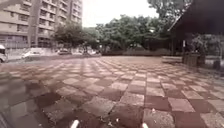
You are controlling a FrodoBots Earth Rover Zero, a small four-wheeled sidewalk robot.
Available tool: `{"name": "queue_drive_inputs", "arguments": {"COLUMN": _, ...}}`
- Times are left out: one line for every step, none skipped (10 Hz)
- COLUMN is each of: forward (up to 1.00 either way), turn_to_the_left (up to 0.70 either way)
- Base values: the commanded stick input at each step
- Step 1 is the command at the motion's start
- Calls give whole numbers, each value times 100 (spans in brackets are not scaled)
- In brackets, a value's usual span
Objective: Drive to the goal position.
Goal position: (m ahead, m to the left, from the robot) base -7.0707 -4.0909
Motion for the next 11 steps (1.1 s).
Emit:
{"name": "queue_drive_inputs", "arguments": {"forward": 0, "turn_to_the_left": -45}}
{"name": "queue_drive_inputs", "arguments": {"forward": 0, "turn_to_the_left": -45}}
{"name": "queue_drive_inputs", "arguments": {"forward": 0, "turn_to_the_left": -45}}
{"name": "queue_drive_inputs", "arguments": {"forward": 0, "turn_to_the_left": -45}}
{"name": "queue_drive_inputs", "arguments": {"forward": 0, "turn_to_the_left": -45}}
{"name": "queue_drive_inputs", "arguments": {"forward": 0, "turn_to_the_left": -45}}
{"name": "queue_drive_inputs", "arguments": {"forward": 0, "turn_to_the_left": -45}}
{"name": "queue_drive_inputs", "arguments": {"forward": 0, "turn_to_the_left": -45}}
{"name": "queue_drive_inputs", "arguments": {"forward": 0, "turn_to_the_left": -45}}
{"name": "queue_drive_inputs", "arguments": {"forward": 0, "turn_to_the_left": -45}}
{"name": "queue_drive_inputs", "arguments": {"forward": 0, "turn_to_the_left": -45}}
